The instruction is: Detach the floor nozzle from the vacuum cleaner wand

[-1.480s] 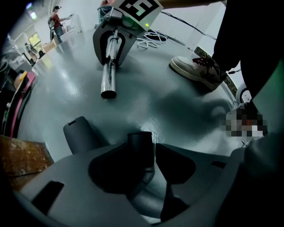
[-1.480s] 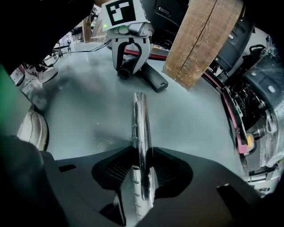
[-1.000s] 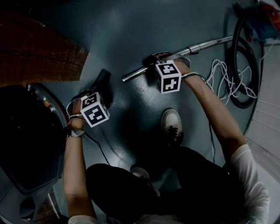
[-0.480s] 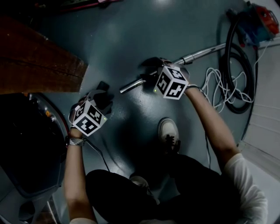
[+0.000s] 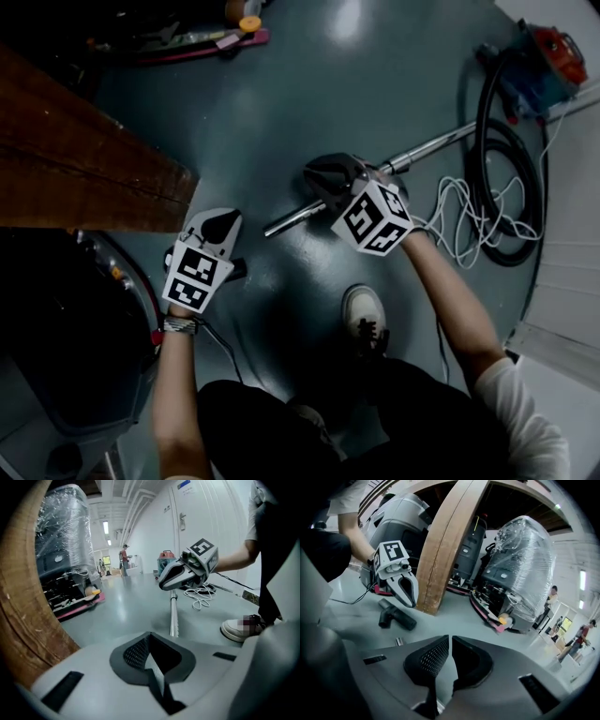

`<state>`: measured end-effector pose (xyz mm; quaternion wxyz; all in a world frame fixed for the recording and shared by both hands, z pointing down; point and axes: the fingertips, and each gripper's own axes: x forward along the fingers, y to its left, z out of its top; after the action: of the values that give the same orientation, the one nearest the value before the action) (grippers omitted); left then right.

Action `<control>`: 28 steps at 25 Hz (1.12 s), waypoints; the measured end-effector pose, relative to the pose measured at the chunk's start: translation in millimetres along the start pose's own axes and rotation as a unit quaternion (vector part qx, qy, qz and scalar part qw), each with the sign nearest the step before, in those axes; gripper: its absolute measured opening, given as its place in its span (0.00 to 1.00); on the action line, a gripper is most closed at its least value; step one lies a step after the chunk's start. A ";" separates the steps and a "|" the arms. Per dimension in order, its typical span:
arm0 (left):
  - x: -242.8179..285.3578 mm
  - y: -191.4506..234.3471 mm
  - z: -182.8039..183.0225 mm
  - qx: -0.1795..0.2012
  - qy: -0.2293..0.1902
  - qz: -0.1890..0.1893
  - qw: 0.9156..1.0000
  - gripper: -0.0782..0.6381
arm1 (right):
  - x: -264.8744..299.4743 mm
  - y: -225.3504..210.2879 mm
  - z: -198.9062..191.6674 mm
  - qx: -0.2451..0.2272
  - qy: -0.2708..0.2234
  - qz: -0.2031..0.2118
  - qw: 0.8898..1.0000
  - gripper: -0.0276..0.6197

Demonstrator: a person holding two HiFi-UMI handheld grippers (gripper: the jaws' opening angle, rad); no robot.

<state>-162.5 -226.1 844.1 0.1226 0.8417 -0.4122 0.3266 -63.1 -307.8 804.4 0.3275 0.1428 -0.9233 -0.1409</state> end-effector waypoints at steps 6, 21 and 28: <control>-13.6 30.3 41.3 -0.006 -0.062 0.065 0.996 0.11 | -11.5 -23.5 22.5 0.087 -0.054 -0.037 0.994 0.09; -58.5 57.4 165.0 -0.008 -0.209 0.156 0.965 0.11 | -61.6 -80.3 84.0 0.099 -0.138 -0.079 0.982 0.09; -83.8 57.0 192.5 -0.003 -0.230 0.183 0.956 0.11 | -80.3 -79.6 119.1 0.101 -0.186 -0.075 0.974 0.09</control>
<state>-157.7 -302.2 640.3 -0.0353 0.8038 -0.5772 0.1394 -66.5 -332.6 642.0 0.1224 0.2151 -0.9643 -0.0946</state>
